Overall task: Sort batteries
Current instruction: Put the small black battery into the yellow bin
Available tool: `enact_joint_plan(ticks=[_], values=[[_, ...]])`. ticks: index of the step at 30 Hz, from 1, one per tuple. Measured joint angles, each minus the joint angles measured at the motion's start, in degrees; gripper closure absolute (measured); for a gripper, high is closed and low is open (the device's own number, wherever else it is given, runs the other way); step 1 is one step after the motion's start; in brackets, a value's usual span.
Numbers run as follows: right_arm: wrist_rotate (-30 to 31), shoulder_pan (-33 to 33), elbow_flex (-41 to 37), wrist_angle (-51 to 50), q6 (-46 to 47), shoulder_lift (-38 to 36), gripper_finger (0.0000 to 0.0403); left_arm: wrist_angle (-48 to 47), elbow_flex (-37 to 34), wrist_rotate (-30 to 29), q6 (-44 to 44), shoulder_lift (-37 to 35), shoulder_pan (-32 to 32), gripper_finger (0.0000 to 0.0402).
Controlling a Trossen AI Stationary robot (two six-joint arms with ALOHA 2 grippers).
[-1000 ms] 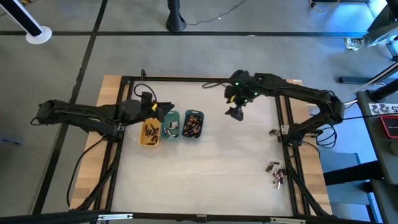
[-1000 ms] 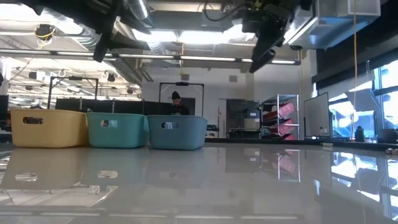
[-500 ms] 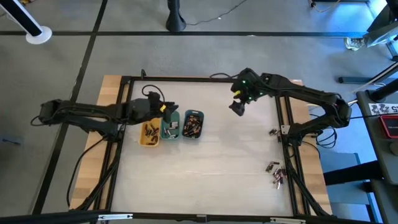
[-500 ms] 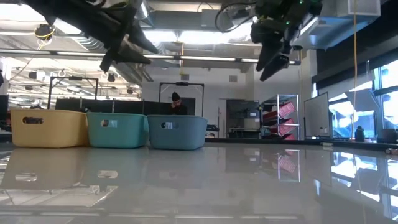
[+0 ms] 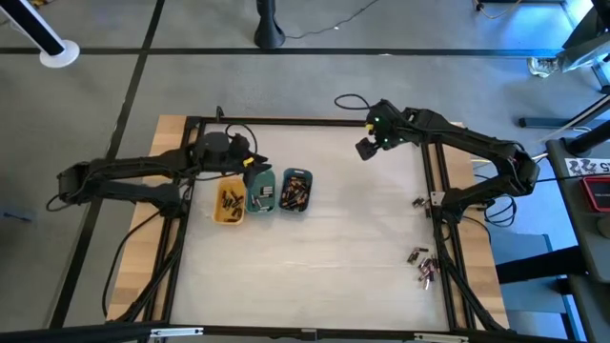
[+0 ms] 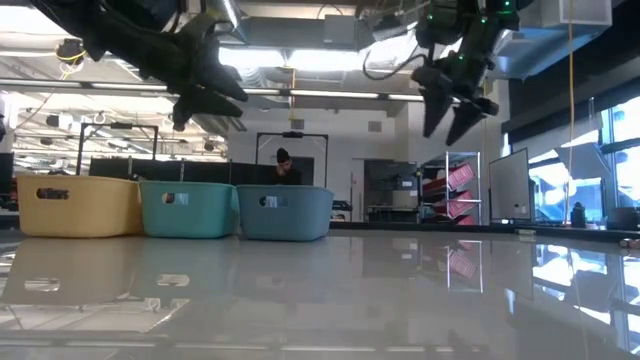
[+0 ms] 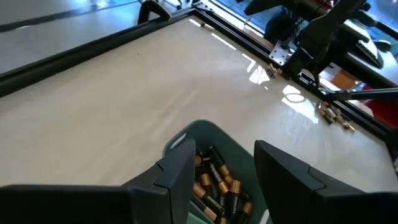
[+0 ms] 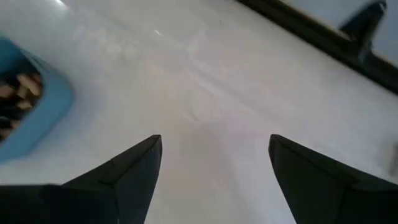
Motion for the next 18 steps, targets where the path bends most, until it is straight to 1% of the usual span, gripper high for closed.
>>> enact_joint_plan(ticks=[2, 6, 10, 14, 18], values=[[0.02, 0.09, 0.00, -2.41, 0.78, 0.00, 0.0104, -0.04, 0.00, 2.00, 0.80, -0.01, 1.82, 0.0247], [0.46, 0.77, 0.00, -6.58, 0.82, 0.02, 0.0104, 0.00, 0.00, 5.63, -0.53, -0.21, 4.52, 0.0247], [0.97, 0.91, 0.00, -9.22, -0.88, 0.02, 0.0104, 0.81, 0.00, 6.23, -2.90, -0.21, 5.12, 0.0247], [0.33, 0.89, -1.82, -8.13, -2.47, 0.02, 0.0104, 2.08, 0.00, 6.23, -5.52, -0.21, 5.12, 0.0247], [-5.56, 0.89, -6.49, -7.64, -4.40, 0.02, 0.0104, 3.26, 0.00, 6.21, -9.24, -0.21, 5.12, 0.0247]])
